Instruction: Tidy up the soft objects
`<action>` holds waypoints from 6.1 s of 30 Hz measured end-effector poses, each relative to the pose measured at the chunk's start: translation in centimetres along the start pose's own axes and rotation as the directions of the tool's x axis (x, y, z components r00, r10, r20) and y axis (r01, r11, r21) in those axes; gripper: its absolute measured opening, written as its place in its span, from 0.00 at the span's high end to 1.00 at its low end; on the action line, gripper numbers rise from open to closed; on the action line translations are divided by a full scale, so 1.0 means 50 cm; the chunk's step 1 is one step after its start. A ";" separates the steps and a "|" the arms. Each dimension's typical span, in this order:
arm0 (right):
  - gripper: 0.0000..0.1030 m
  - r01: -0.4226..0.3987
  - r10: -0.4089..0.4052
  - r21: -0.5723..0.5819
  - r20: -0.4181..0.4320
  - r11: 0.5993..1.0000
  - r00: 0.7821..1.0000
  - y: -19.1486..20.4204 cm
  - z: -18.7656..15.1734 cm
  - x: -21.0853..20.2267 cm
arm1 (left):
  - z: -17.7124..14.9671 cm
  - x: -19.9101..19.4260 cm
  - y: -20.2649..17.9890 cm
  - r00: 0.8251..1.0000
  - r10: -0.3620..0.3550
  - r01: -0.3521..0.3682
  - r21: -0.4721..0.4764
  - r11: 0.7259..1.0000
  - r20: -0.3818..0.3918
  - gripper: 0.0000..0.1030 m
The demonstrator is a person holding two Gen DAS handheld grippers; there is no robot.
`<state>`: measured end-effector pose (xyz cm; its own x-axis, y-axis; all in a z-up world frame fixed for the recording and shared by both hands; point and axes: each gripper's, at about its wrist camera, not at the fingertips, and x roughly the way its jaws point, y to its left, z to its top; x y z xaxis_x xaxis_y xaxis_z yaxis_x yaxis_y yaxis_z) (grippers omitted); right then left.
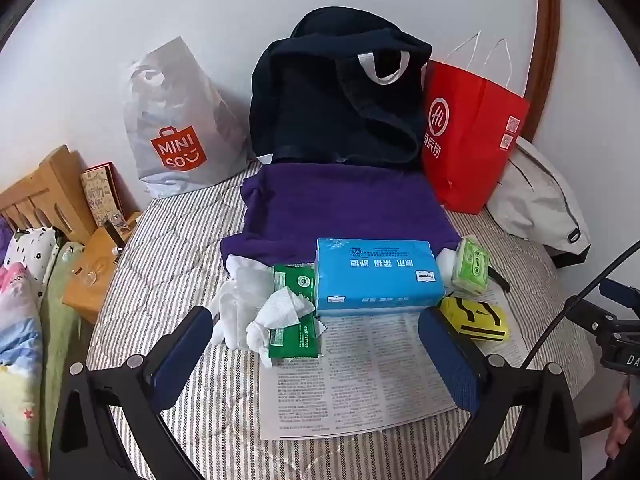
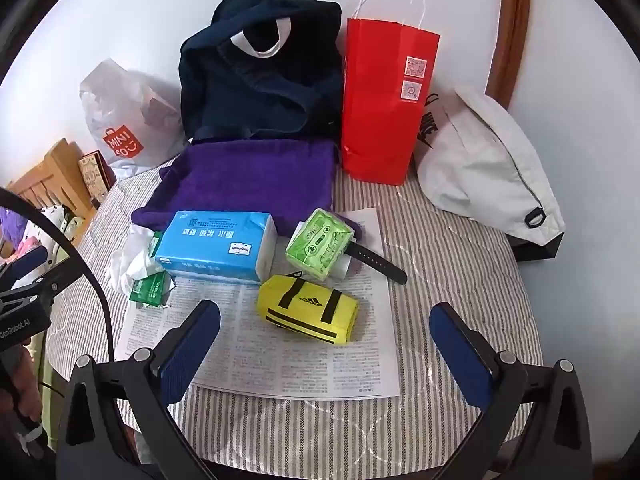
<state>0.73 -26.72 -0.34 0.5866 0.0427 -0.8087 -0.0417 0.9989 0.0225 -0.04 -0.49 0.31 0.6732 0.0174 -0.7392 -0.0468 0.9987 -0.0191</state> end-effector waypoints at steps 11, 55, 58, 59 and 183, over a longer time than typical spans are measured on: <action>0.00 -0.004 0.004 0.007 0.012 1.000 1.000 -0.003 0.001 -0.009 | 0.003 -0.003 -0.001 1.000 0.005 -0.005 0.009 1.000 0.006 0.00; 0.00 -0.002 0.002 -0.012 0.009 1.000 1.000 0.004 -0.003 -0.013 | 0.010 -0.016 0.007 1.000 0.023 -0.023 0.011 1.000 0.001 0.00; 0.00 -0.001 0.002 -0.014 0.011 1.000 1.000 0.005 -0.004 -0.014 | 0.010 -0.016 0.008 1.000 0.023 -0.023 0.014 1.000 0.002 0.00; 0.00 -0.002 0.002 -0.014 0.011 1.000 1.000 0.006 -0.004 -0.014 | 0.010 -0.017 0.008 1.000 0.025 -0.025 0.014 1.000 0.002 0.00; 0.00 -0.026 0.011 -0.053 -0.258 0.998 0.966 -0.033 0.001 0.277 | -0.066 0.239 0.211 0.990 -0.075 0.060 -0.122 0.991 -0.121 0.79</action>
<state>8.99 -27.78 -11.54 0.3572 0.0468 -0.9328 -0.0999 0.9949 0.0117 5.08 10.10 -10.97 0.5808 -0.0631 -0.8116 -0.0960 0.9847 -0.1452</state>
